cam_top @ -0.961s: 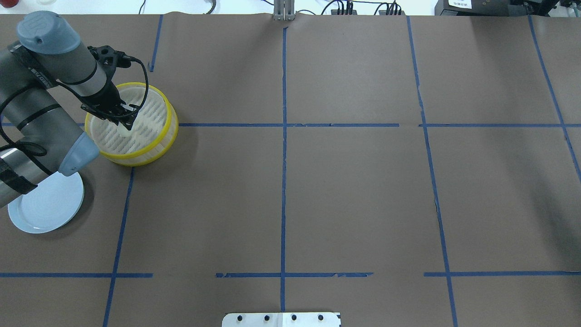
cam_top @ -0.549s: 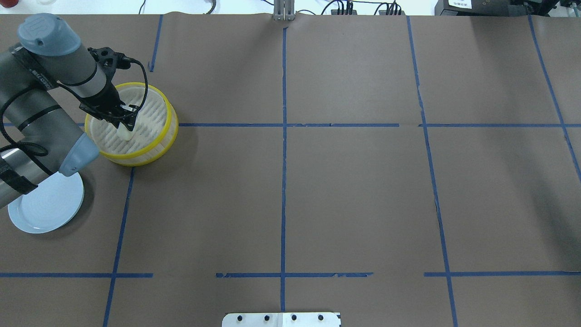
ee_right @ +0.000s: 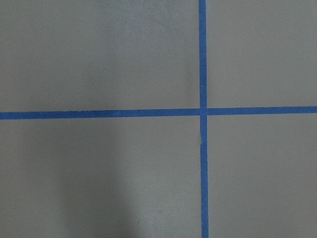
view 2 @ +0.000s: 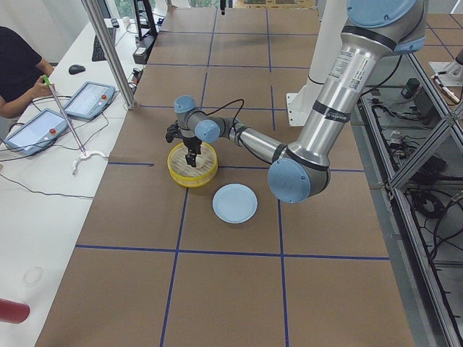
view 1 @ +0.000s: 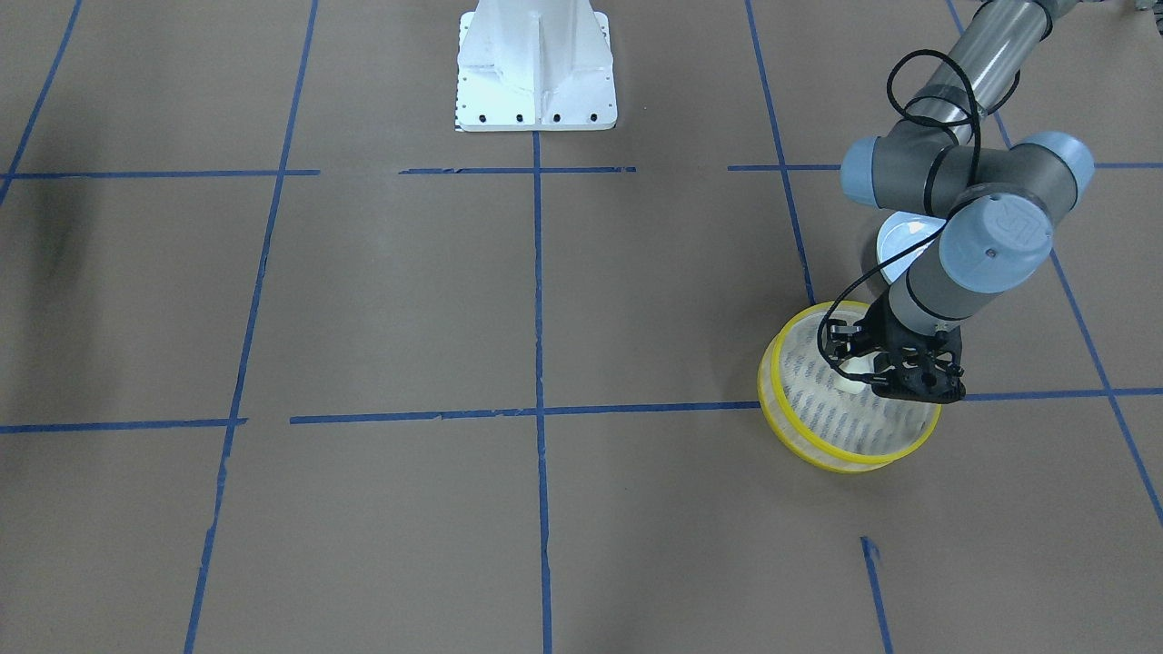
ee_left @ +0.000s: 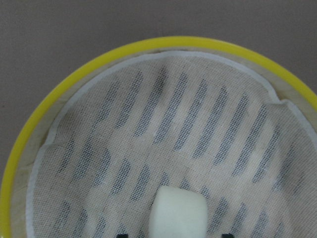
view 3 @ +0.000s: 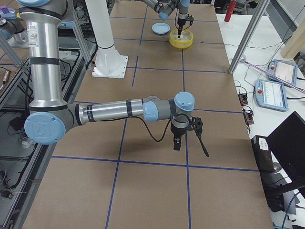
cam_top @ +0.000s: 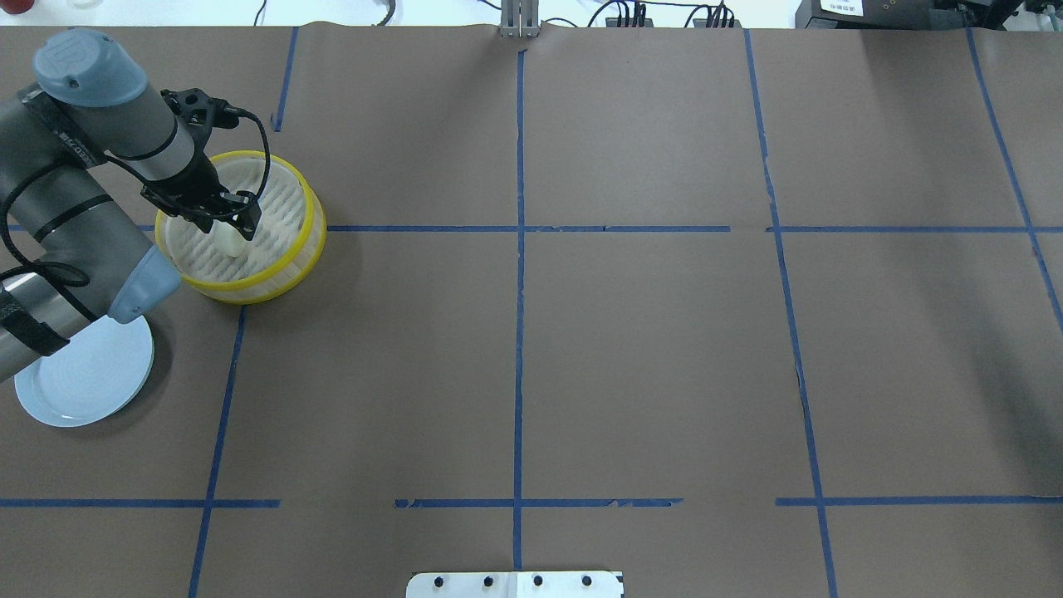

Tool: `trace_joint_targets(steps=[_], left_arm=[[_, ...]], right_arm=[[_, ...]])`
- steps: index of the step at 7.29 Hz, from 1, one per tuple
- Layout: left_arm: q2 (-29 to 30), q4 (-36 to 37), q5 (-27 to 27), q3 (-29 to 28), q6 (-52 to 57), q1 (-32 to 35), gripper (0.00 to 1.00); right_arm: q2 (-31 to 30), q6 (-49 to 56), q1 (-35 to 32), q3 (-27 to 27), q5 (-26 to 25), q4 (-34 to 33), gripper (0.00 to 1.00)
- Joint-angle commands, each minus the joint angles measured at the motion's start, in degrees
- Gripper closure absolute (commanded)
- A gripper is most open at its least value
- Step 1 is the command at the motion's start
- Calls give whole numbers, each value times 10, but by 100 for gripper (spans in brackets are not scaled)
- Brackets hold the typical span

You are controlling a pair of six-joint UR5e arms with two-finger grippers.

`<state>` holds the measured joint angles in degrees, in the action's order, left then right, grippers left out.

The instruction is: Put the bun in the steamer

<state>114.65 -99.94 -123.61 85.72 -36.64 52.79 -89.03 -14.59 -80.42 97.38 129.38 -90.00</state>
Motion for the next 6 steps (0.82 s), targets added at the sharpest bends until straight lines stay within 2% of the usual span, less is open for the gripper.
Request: trace_joint_targets(steps=[1, 3, 4, 5, 6], left_arm=[[-1, -1, 0, 30, 2, 24, 0], [-12, 8, 1, 98, 3, 64, 0], [-52, 7, -1, 171, 4, 96, 0], [-91, 8, -4, 221, 68, 122, 0], [-119, 9, -8, 218, 162, 175, 0]], right_arm=[[0, 0, 0, 0, 0, 0, 0], [0, 0, 0, 0, 0, 0, 0], [0, 0, 0, 0, 0, 0, 0], [0, 0, 0, 0, 0, 0, 0], [0, 0, 0, 0, 0, 0, 0]])
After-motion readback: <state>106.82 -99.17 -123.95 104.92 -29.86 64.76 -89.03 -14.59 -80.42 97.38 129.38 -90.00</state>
